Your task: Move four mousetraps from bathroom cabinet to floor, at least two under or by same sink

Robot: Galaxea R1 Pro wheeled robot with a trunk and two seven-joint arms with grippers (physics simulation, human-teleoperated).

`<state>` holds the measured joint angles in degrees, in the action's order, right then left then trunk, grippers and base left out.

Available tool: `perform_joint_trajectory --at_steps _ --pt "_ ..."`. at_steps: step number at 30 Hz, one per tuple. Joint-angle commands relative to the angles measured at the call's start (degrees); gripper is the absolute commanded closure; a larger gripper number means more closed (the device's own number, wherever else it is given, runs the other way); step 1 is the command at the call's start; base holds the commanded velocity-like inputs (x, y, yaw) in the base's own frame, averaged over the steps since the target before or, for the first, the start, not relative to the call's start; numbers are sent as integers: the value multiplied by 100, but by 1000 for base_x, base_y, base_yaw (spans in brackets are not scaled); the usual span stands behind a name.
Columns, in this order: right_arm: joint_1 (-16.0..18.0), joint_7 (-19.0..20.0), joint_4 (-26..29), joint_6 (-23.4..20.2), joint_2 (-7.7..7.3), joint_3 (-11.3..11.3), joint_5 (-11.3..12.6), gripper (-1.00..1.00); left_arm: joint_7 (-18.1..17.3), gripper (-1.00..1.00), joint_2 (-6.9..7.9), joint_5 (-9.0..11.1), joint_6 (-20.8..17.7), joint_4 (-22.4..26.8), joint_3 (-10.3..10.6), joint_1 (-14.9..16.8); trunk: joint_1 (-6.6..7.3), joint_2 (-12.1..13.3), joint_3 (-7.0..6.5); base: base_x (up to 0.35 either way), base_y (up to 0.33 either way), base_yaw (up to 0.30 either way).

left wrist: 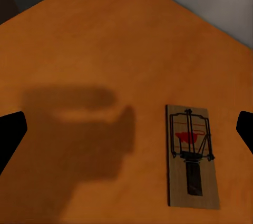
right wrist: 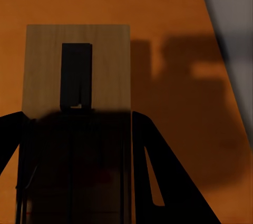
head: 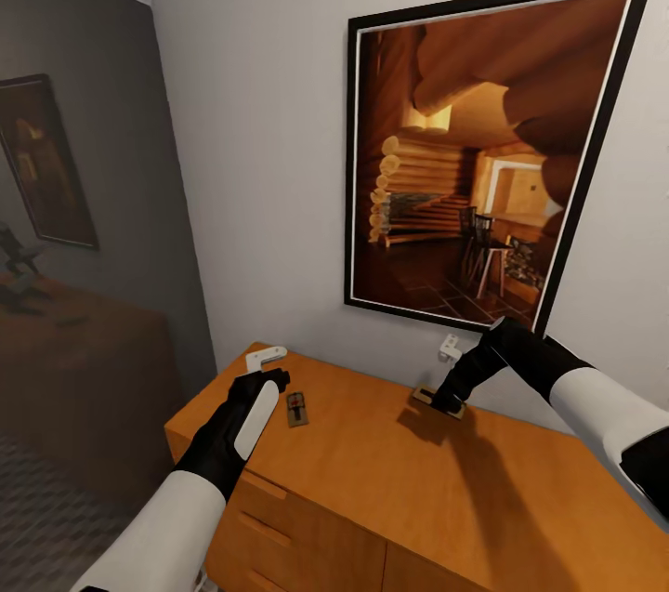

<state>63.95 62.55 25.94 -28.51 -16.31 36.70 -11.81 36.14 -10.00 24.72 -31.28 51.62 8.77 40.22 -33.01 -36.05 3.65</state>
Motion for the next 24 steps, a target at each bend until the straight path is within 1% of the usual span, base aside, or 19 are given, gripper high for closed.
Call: perform_joint_trajectory --at_steps 1,16,24 --pt "4 14 16 -64 -4 7 -7 100 51 -100 0 51 -10 6 10 5 -2 -10 12 0 -9 0" --pt "4 11 16 -67 -6 4 -5 100 42 -100 0 62 2 20 7 9 -2 -10 12 0 -1 0" --pt "4 2 16 -67 -6 8 -5 100 -79 -100 0 48 -17 22 28 9 -2 -10 12 0 0 0"
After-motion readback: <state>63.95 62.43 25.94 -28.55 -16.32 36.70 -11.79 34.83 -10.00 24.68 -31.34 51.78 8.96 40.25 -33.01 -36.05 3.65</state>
